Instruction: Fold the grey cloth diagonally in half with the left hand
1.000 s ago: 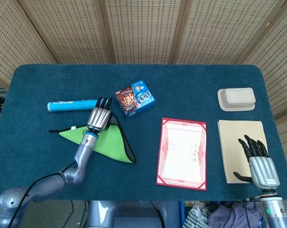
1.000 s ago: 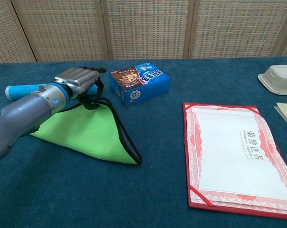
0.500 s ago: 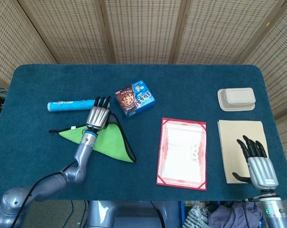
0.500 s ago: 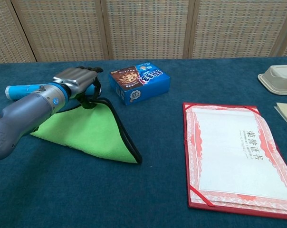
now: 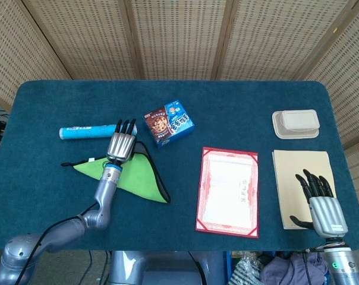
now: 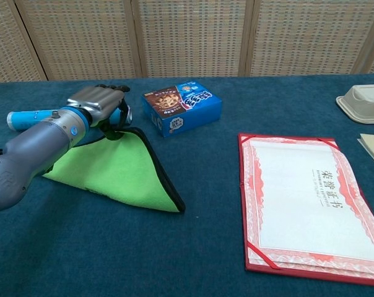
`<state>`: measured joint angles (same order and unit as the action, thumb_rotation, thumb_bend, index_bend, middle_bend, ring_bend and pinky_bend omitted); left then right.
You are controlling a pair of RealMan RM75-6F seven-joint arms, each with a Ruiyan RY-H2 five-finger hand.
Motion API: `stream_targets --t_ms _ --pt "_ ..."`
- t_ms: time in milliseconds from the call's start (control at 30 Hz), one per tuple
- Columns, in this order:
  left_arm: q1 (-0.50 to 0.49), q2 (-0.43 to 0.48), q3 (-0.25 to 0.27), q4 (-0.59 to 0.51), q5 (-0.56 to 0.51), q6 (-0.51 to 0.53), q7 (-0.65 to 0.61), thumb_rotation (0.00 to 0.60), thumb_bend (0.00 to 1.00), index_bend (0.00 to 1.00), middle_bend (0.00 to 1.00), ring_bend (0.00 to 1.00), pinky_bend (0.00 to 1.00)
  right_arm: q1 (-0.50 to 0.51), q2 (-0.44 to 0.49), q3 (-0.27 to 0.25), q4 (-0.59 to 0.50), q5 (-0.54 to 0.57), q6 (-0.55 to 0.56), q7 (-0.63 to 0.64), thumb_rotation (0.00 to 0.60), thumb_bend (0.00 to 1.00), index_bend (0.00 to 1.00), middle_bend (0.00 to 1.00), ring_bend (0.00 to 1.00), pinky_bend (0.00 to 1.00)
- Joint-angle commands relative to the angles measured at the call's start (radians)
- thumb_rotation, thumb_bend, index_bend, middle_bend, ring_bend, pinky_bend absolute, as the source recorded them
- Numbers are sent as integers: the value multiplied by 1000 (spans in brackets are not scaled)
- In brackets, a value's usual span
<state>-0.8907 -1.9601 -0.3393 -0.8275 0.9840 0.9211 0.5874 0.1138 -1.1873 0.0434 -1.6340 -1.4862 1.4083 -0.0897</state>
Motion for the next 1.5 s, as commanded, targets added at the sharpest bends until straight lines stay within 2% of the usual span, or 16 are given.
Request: stream_targets --t_ms 33,200,333,467,700,867,967,1067,1167,1267,1400,1500 --pt "0 4 -3 -9 -3 6 2 600 389 0 0 0 0 0 0 -1 -1 -2 0 -2 600 0 0 0 0 0" --pt "-1 9 -3 -21 -12 20 23 600 348 0 0 0 0 0 0 -2 -4 -6 4 -4 600 0 0 0 0 0" --pt "0 19 -1 -36 -34 13 59 600 242 0 0 0 0 -2 0 -1 -5 -8 9 -2 600 0 0 0 0 0" --pt "2 26 -1 -54 -52 12 78 600 190 0 0 0 0 -2 0 -1 -3 -12 11 0 600 0 0 0 0 0" --pt "8 59 6 -119 -50 20 79 600 187 0 0 0 0 -1 -1 -2 -2 -13 11 -1 600 0 0 0 0 0" --pt "33 115 7 -239 6 91 29 600 193 0 0 0 0 -1 -1 -3 -2 -14 11 -1 600 0 0 0 0 0" --pt "67 179 18 -358 54 144 -4 600 195 0 0 0 0 -2 1 -3 -5 -17 15 -3 600 0 0 0 0 0" --pt "117 271 41 -527 97 206 -9 600 195 0 0 0 0 -3 2 -3 -6 -23 20 -3 600 0 0 0 0 0" --pt "194 394 90 -751 120 274 23 600 194 0 0 0 0 -4 4 -3 0 -27 26 -27 600 0 0 0 0 0" --pt "257 486 157 -903 140 316 58 600 191 0 0 0 0 -7 3 -1 -5 -28 36 -47 600 0 0 0 0 0" --pt "355 576 289 -1017 197 391 108 600 189 0 0 0 0 -11 7 -4 -18 -33 43 -69 600 0 0 0 0 0" --pt "425 604 382 -1034 271 450 108 600 189 0 0 0 0 -13 8 -5 -28 -31 45 -95 600 0 0 0 0 0"
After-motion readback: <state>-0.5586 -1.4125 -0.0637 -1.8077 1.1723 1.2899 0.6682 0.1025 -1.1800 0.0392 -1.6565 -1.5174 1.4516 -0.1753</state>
